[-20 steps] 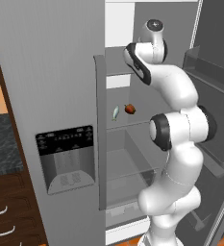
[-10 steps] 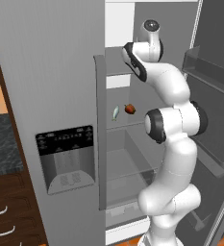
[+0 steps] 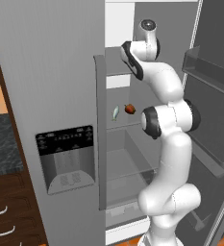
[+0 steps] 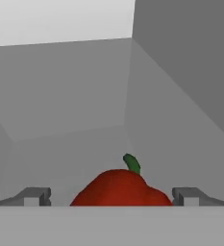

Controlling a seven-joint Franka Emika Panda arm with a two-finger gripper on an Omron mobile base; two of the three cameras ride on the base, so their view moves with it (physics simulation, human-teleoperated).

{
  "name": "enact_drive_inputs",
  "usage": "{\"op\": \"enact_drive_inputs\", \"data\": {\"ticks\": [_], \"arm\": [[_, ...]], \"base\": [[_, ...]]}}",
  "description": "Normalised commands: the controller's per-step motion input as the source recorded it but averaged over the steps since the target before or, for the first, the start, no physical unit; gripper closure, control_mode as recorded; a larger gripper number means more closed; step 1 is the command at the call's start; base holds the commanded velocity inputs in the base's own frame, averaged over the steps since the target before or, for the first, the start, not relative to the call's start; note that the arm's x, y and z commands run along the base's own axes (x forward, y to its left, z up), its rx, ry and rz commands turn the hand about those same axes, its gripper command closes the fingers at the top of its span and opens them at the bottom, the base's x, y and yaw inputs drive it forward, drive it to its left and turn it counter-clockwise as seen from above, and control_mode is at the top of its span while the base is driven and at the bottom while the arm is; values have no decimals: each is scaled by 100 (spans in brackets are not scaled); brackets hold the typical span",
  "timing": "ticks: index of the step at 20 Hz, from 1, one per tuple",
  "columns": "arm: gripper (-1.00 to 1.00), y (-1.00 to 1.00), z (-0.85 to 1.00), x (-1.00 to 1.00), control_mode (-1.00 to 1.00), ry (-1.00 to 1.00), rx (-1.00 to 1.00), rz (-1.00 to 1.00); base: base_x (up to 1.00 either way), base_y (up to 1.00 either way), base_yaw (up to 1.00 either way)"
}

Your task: Place one bell pepper and one fish in each tupperware on the nearby counter, to pack two identical lunches.

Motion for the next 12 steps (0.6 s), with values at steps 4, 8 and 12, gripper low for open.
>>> {"op": "enact_drive_inputs", "data": {"ticks": [4, 8, 12], "arm": [[-100, -8, -29, 0, -100, 4, 0, -3], [-100, -12, -34, 0, -100, 0, 0, -1], [-100, -10, -17, -1, -100, -1, 0, 0]], "base": [[0, 0, 0], [0, 0, 0], [0, 0, 0]]}}
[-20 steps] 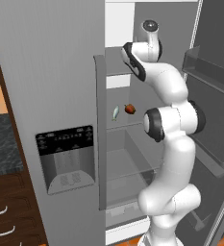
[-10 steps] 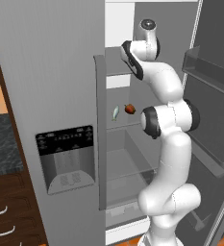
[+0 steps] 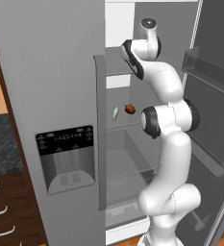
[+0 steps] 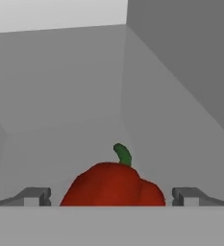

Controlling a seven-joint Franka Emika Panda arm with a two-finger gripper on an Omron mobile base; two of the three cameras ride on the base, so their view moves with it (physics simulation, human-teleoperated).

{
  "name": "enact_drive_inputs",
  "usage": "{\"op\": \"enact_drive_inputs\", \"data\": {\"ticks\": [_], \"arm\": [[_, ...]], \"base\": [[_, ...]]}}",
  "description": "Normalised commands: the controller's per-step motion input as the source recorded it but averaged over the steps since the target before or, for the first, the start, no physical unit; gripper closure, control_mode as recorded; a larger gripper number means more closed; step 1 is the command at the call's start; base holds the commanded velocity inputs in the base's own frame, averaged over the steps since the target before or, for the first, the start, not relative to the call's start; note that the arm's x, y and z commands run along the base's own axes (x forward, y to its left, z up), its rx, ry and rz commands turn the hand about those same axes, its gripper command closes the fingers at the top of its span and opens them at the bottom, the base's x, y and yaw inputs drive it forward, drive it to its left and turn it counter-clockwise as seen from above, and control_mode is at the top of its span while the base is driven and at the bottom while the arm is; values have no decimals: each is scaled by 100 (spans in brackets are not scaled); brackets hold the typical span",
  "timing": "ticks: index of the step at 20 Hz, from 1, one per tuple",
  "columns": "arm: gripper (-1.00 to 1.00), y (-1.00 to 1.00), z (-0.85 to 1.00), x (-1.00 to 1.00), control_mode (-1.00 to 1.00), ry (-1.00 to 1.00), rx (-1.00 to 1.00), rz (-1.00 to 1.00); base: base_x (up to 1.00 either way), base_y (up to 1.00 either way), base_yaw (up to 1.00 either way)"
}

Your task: Place one bell pepper and one fish in each tupperware on the nearby counter, to pack two identical lunches.

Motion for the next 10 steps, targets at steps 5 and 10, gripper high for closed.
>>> {"op": "enact_drive_inputs", "data": {"ticks": [5, 10], "arm": [[100, -3, -19, -1, -100, 0, 2, 0], [100, 0, -30, -40, -100, 0, 1, 0]], "base": [[0, 0, 0], [0, 0, 0]]}}
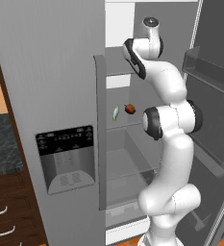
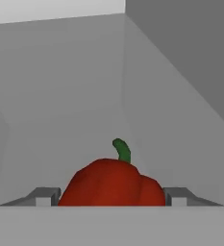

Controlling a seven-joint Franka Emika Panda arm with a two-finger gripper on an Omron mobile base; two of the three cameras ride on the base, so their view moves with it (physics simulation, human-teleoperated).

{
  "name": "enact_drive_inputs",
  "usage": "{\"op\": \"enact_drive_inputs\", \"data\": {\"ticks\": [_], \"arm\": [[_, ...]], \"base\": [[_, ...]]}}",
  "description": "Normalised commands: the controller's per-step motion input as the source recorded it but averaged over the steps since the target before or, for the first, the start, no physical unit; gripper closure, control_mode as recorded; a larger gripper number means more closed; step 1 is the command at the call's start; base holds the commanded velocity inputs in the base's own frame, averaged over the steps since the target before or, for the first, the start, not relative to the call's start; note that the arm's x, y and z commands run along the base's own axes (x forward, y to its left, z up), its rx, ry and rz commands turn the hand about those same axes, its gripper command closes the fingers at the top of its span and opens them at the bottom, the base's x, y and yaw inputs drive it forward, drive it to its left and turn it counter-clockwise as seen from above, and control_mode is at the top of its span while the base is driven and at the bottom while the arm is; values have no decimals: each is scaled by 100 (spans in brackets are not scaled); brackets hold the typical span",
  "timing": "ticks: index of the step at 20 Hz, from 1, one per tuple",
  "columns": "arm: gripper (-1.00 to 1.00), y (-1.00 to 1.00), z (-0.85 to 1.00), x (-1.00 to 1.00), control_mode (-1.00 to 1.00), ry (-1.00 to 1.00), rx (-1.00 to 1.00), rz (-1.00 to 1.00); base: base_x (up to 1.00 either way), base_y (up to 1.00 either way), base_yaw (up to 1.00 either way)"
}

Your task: Place one bell pepper and one fish in each tupperware on the nearby counter, to pack two identical lunches.

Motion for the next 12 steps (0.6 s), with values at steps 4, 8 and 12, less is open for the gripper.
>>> {"op": "enact_drive_inputs", "data": {"ticks": [4, 8, 12], "arm": [[100, 12, -27, -60, -100, -4, 0, 0], [100, 16, -30, -48, -100, -35, 0, 0], [100, 25, -2, -39, -100, -55, -3, 1]], "base": [[0, 0, 0], [0, 0, 0], [0, 0, 0]]}}
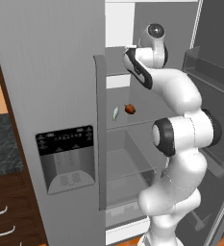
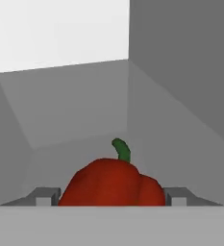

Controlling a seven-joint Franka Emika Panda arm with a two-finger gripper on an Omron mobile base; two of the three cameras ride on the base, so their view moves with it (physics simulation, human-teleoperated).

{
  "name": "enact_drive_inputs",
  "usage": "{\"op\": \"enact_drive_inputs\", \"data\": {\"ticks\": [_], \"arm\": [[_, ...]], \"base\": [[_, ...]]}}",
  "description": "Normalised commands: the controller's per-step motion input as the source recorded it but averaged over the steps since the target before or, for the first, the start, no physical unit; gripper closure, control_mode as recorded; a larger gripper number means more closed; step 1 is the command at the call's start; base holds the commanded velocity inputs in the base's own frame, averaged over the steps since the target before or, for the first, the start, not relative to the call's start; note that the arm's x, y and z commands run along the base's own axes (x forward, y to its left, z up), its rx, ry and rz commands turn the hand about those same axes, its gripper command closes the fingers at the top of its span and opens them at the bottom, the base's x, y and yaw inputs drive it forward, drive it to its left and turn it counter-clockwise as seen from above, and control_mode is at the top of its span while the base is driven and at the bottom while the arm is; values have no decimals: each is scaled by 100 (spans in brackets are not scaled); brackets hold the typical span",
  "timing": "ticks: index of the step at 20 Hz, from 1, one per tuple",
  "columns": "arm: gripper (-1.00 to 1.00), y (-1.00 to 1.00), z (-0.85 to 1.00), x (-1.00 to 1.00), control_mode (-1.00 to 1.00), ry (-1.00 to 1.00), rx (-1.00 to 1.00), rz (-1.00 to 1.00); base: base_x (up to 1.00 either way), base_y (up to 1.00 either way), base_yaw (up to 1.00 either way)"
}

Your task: Place one bell pepper and one fish in each tupperware on the nearby counter, to pack two identical lunches.

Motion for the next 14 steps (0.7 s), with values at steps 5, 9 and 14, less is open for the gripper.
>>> {"op": "enact_drive_inputs", "data": {"ticks": [5, 9, 14], "arm": [[100, 3, 0, -91, -100, -23, 0, 0], [100, 1, 6, -100, -100, -11, 0, 0], [100, 17, 10, -100, -100, 0, 0, 2]], "base": [[0, 0, 0], [0, 0, 0], [0, 0, 0]]}}
